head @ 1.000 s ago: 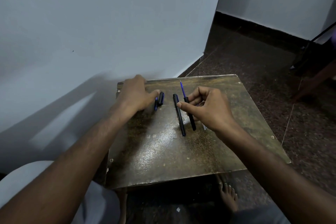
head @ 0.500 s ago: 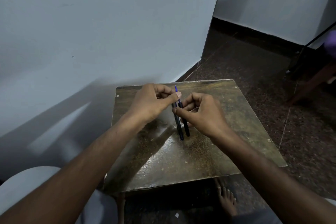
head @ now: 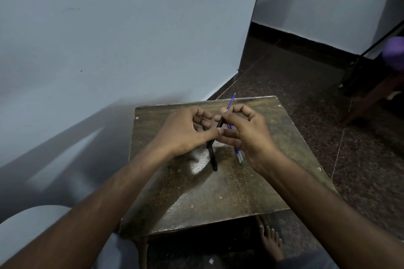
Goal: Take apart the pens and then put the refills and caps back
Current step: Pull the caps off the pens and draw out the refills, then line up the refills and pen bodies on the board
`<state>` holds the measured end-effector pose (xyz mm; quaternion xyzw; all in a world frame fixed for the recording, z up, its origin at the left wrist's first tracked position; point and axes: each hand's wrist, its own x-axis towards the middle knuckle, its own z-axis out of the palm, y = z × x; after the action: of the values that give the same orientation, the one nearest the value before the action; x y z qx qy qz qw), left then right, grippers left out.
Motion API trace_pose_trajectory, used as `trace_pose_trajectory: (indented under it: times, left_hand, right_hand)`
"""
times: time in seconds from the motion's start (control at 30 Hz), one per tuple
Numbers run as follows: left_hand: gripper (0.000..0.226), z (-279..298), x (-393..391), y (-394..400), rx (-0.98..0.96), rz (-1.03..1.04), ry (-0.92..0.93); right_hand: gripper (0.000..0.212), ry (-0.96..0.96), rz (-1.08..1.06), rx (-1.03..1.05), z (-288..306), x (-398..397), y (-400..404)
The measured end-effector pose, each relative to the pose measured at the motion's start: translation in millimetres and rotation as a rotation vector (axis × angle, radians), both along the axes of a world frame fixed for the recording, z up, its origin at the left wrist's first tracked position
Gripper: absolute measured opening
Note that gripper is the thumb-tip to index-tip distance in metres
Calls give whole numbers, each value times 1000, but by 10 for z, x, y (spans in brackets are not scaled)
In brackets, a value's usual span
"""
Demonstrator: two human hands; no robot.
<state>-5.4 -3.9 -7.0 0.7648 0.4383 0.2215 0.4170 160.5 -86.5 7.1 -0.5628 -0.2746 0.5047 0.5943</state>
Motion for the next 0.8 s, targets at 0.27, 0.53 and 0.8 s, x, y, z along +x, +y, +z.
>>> trace_pose_trajectory:
  times: [0.27,0.53,0.8]
  left_hand:
    - [13,44,-14,-17,34,-18,-2]
    - [12,55,-101,78,54,72,26]
    - [15,29,-84,94,-55,95,-81]
  right_hand:
    - [10,25,-116,27,104,226,73]
    - [17,-486,-266,21,225,1089,87]
    - [26,-1343,229,-433,13,1194,113]
